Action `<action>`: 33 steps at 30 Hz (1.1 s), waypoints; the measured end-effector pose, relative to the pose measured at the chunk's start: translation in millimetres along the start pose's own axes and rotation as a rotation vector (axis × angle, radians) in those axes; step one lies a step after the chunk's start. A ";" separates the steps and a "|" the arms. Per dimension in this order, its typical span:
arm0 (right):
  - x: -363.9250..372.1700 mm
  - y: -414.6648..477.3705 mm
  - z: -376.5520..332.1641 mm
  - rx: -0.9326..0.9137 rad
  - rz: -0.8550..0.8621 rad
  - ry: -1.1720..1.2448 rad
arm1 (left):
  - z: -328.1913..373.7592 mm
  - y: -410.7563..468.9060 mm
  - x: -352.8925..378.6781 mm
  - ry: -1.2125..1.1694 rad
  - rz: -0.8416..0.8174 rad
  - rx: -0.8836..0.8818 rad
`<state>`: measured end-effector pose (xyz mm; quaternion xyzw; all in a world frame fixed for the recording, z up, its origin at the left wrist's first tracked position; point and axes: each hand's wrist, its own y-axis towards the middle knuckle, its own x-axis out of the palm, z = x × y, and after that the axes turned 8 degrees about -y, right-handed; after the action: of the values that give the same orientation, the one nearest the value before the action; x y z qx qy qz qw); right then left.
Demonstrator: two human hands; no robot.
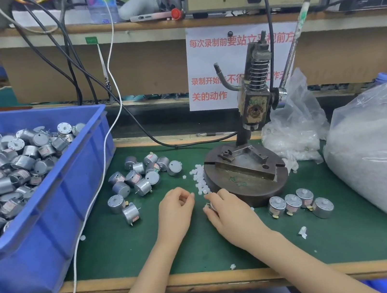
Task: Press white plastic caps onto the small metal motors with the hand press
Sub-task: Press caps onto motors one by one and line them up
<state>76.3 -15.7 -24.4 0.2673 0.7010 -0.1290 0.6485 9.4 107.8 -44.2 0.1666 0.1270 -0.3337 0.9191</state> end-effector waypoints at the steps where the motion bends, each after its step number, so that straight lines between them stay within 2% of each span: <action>1: -1.0 -4.0 0.4 0.001 0.006 0.023 | 0.0 0.1 -0.1 -0.005 0.002 -0.006; 6: -10.4 -13.7 -0.7 0.018 -0.005 0.067 | -0.2 -0.7 -0.5 -0.041 0.004 -0.033; 11: -26.0 -11.1 -4.0 0.090 -0.086 0.146 | 1.0 -2.0 -0.8 -0.047 -0.002 -0.028; 17: -35.2 -11.0 -6.8 0.070 -0.225 0.036 | 1.0 -2.3 -1.1 -0.022 0.000 -0.016; 23: -30.0 -16.4 -3.9 0.062 -0.144 -0.070 | 1.6 -2.6 -0.9 -0.013 -0.002 -0.007; 25: -30.5 -15.5 -2.3 0.068 -0.157 -0.004 | 1.2 -2.5 -1.1 -0.013 -0.001 -0.009; 28: -38.6 -11.5 9.1 0.196 -0.143 0.309 | 1.3 -2.3 -1.0 -0.018 0.005 -0.007; 33: -58.4 2.0 46.9 0.310 0.120 0.514 | 0.8 -1.6 -0.2 -0.016 0.013 -0.011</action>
<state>117.7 -51.0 27.2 0.4279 0.7970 -0.1242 0.4078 8.3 106.4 -43.7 0.1597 0.1206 -0.3285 0.9231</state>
